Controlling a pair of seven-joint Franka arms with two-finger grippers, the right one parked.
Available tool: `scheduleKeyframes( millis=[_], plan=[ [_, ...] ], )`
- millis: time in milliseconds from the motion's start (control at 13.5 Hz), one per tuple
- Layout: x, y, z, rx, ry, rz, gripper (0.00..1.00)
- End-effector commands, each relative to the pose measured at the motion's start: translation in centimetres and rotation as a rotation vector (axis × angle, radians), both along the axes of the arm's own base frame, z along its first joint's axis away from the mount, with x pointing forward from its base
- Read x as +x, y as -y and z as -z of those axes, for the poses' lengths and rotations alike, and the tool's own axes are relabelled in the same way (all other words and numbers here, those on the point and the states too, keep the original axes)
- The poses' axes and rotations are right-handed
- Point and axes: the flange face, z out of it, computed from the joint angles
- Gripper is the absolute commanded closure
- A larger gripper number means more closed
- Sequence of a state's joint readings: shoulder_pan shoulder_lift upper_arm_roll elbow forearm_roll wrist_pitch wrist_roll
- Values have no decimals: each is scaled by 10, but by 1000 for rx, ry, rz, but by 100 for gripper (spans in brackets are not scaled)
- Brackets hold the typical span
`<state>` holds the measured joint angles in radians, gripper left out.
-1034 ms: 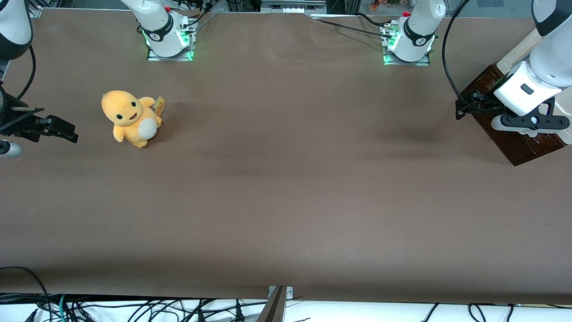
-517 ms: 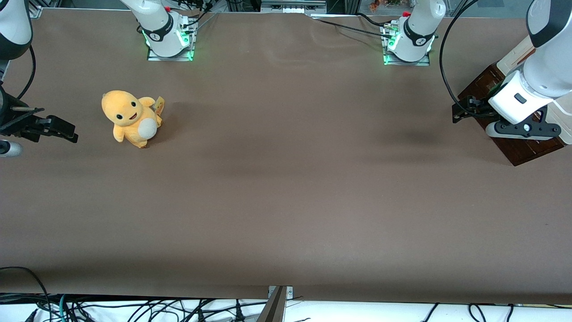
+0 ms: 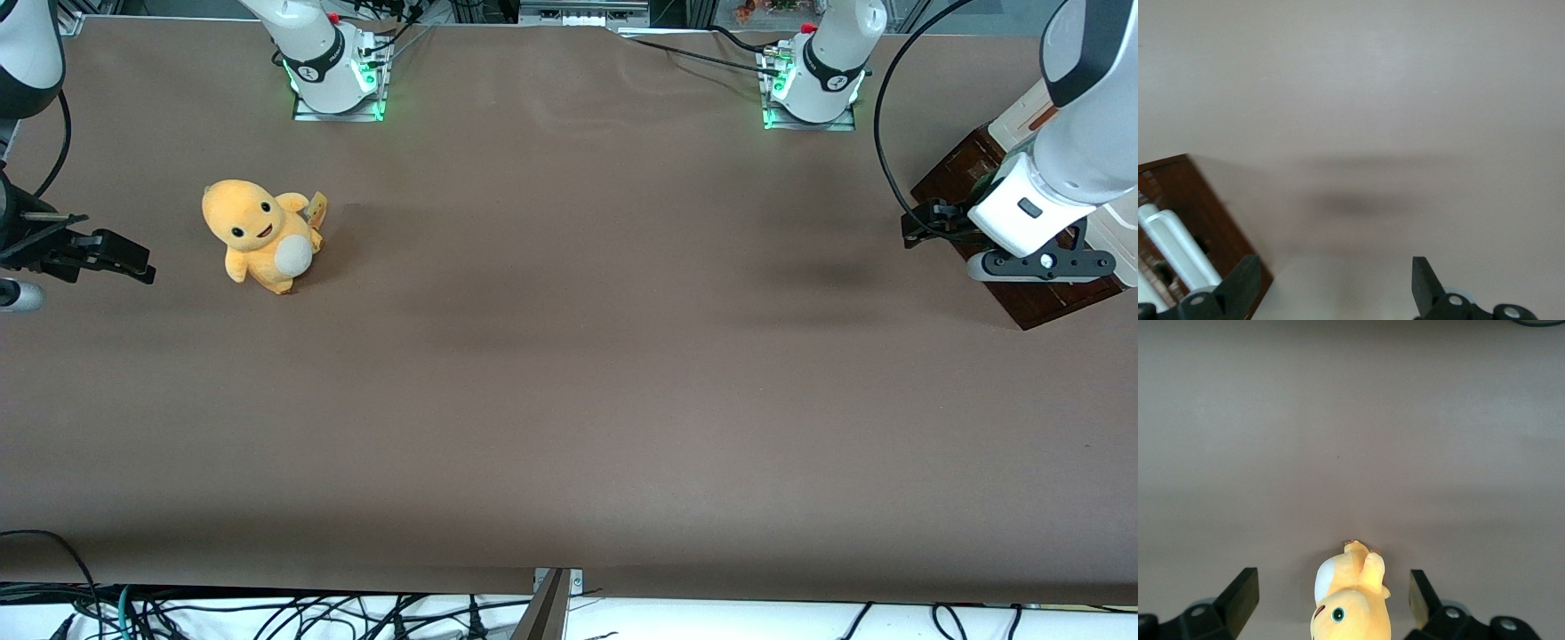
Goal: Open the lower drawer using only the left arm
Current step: 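Lower the open left gripper onto the lower drawer's white bar handle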
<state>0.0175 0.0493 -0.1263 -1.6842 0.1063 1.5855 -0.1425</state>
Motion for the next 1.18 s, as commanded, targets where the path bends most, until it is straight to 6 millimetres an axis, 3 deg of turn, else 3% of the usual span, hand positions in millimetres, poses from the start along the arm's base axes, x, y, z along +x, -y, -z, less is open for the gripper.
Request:
scheduleKeyframes(
  millis=[0, 295, 517, 665, 812, 960, 1108],
  plan=[
    [-3, 11, -1, 160, -14, -56, 0],
    [-15, 20, 35, 373, -159, -179, 0],
    [-11, 39, 82, 564, -209, -186, 0],
    [-12, 46, 131, 750, -319, -147, 0],
    [-16, 46, 186, 900, -386, -235, 0],
    [-33, 45, 243, 1075, -403, -281, 0],
    [-56, 39, 287, 1233, -364, -226, 0]
  ],
)
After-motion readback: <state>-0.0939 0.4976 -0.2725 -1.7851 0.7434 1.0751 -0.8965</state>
